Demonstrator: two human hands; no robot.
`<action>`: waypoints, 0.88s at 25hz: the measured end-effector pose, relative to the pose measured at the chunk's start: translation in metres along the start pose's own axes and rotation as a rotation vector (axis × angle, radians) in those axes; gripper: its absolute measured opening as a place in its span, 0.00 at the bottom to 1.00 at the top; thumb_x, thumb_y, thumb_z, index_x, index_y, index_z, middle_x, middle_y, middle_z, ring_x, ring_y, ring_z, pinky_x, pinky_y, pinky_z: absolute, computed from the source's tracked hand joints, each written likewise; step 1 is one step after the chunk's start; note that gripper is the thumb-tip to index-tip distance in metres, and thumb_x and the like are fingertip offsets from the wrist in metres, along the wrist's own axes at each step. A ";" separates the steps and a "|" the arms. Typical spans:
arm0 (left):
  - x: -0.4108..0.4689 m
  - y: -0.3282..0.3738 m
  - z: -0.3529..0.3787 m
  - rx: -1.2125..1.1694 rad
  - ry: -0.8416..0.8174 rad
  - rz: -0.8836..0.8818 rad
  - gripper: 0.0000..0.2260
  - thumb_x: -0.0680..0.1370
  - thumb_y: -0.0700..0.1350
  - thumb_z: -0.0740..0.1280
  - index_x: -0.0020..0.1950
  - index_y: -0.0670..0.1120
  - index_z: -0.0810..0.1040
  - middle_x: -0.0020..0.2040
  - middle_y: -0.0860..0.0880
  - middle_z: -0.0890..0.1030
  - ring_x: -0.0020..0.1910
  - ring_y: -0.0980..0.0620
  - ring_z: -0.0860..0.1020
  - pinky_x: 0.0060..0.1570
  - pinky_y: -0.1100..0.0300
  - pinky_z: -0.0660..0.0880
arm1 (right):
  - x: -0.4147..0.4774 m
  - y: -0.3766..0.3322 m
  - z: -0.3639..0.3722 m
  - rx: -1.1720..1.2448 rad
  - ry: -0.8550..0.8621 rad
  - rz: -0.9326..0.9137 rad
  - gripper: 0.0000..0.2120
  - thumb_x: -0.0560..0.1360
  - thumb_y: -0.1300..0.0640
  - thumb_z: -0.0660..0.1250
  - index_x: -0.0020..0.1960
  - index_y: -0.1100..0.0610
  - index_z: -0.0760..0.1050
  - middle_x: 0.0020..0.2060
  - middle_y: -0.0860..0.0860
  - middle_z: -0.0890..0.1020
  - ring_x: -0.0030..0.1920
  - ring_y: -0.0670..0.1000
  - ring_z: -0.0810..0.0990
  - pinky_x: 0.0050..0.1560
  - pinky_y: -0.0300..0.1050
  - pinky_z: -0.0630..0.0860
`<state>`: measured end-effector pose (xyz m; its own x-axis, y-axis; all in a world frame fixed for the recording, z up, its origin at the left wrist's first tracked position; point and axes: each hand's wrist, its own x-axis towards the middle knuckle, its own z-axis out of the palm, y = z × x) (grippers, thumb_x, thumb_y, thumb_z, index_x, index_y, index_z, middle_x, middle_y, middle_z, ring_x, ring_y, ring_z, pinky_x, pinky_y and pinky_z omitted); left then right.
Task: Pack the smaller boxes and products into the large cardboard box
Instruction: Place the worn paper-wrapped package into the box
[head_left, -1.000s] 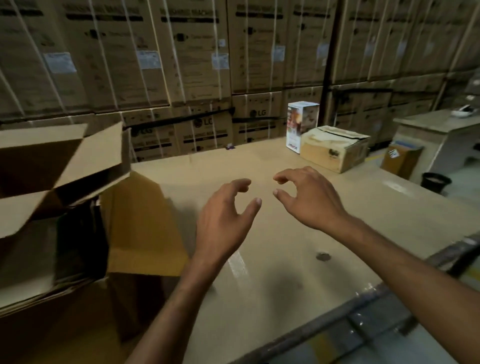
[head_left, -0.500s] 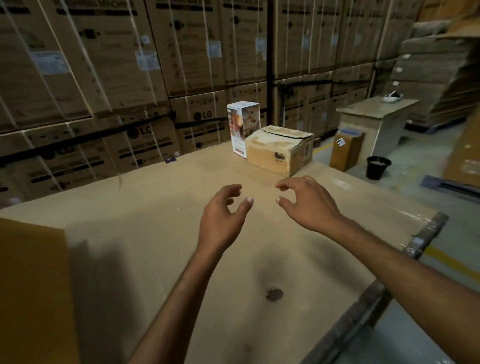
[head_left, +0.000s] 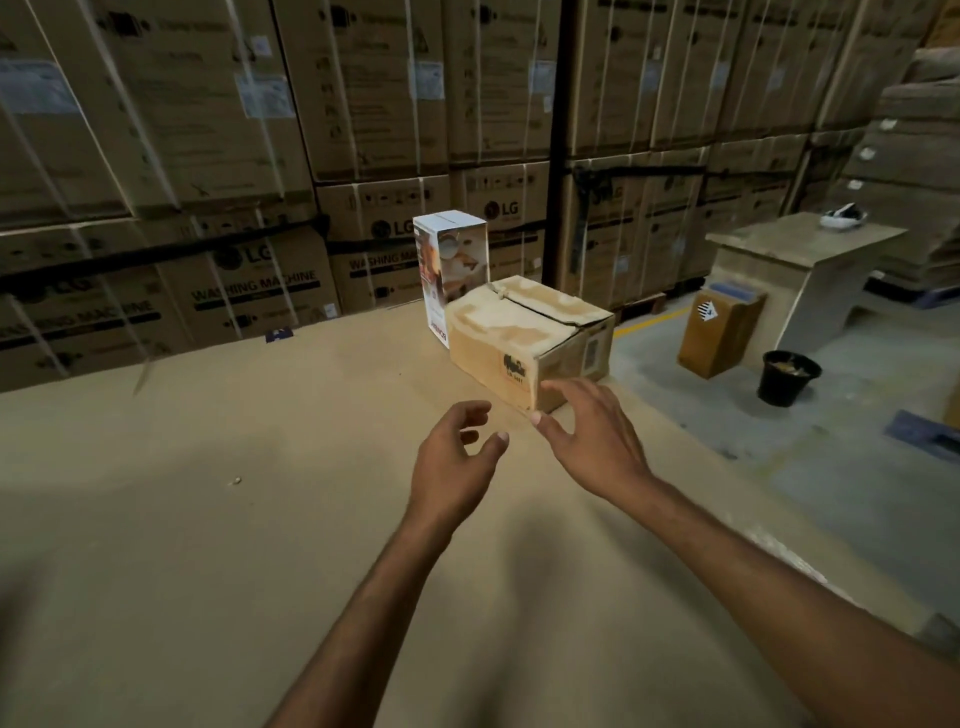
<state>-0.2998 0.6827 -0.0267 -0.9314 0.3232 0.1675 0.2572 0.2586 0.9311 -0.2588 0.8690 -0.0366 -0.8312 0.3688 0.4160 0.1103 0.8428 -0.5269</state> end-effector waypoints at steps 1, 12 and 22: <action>0.017 0.004 0.018 -0.021 0.014 -0.017 0.16 0.77 0.49 0.73 0.65 0.55 0.78 0.58 0.59 0.81 0.57 0.58 0.79 0.55 0.54 0.79 | 0.020 0.019 -0.002 0.003 -0.013 0.006 0.18 0.79 0.46 0.69 0.68 0.48 0.76 0.64 0.47 0.77 0.65 0.50 0.72 0.59 0.45 0.69; 0.193 -0.010 0.132 0.015 0.037 -0.183 0.18 0.76 0.46 0.71 0.66 0.54 0.76 0.62 0.54 0.77 0.56 0.50 0.79 0.48 0.55 0.80 | 0.219 0.160 0.025 -0.044 -0.052 0.090 0.19 0.81 0.42 0.61 0.62 0.53 0.80 0.64 0.53 0.78 0.67 0.59 0.71 0.64 0.55 0.70; 0.297 -0.067 0.197 -0.217 0.070 -0.437 0.40 0.76 0.59 0.73 0.78 0.48 0.54 0.74 0.51 0.66 0.71 0.47 0.69 0.67 0.53 0.70 | 0.339 0.233 0.079 0.059 -0.211 0.468 0.41 0.70 0.32 0.72 0.74 0.54 0.68 0.70 0.57 0.73 0.68 0.60 0.73 0.63 0.56 0.74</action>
<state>-0.5424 0.9408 -0.1030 -0.9571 0.1633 -0.2395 -0.2142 0.1580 0.9639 -0.5576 1.1590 -0.0771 -0.7927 0.6089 -0.0298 0.4708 0.5804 -0.6644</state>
